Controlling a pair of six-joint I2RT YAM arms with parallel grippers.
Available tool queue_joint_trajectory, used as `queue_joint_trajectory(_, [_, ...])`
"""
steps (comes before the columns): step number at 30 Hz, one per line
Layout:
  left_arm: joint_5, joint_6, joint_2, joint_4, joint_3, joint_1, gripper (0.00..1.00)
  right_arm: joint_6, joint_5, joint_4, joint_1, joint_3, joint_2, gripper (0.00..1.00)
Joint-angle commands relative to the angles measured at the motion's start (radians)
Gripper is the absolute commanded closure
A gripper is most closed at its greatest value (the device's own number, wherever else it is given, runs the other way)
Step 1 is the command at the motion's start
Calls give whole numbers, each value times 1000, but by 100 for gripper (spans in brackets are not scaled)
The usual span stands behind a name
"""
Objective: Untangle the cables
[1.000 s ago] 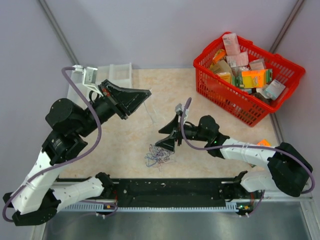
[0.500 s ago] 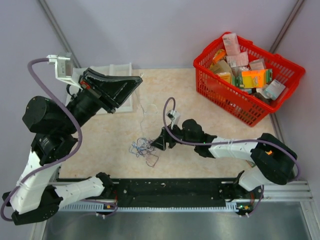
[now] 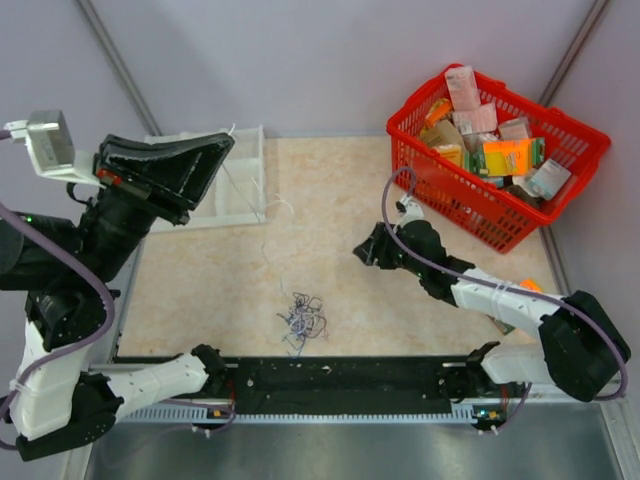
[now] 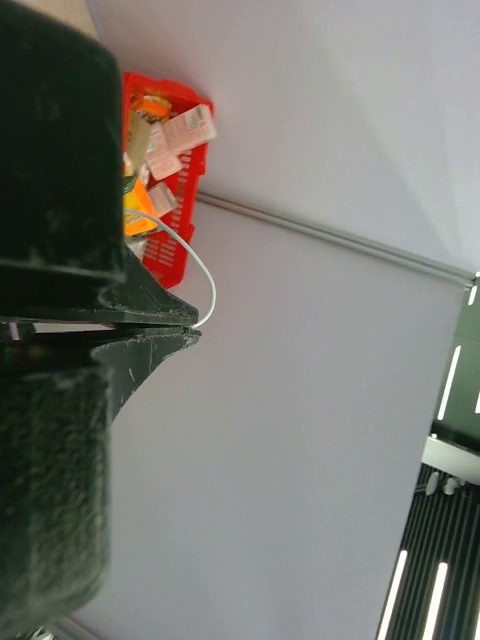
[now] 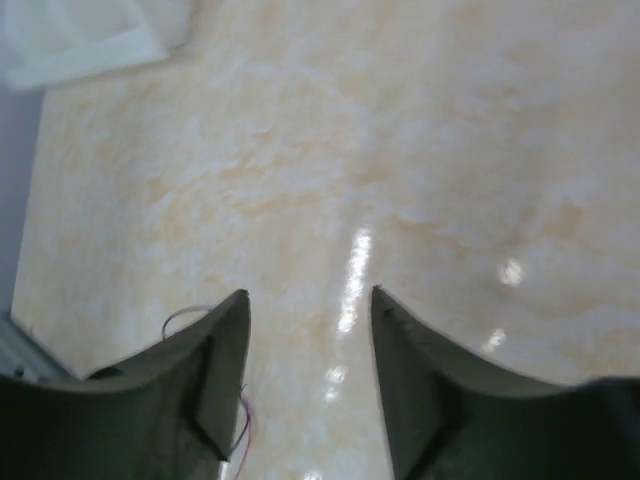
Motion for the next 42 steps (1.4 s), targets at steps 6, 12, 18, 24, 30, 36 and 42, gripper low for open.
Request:
queue_joint_trajectory(6, [-30, 67, 65, 38, 118, -3, 100, -216, -493, 419, 205, 54, 59, 12])
queue_joint_trajectory(12, [-59, 93, 83, 47, 178, -3, 100, -90, -347, 534, 418, 121, 283, 11])
queue_joint_trajectory(18, [-36, 78, 83, 56, 198, -3, 100, 45, -102, 37, 428, 386, 453, 18])
queue_joint_trajectory(24, [-61, 112, 48, 17, 192, -2, 100, 201, 44, -136, 341, 373, 440, 42])
queue_joint_trajectory(30, [-180, 176, -21, 4, 180, -2, 100, 235, 124, -214, 161, 216, 260, 49])
queue_joint_trajectory(36, [-277, 202, -101, -5, 16, -2, 100, 15, 296, -341, -18, 248, 87, 45])
queue_joint_trajectory(42, [-488, 277, -151, -143, -134, -2, 100, -349, -269, -59, -17, 198, 25, 14])
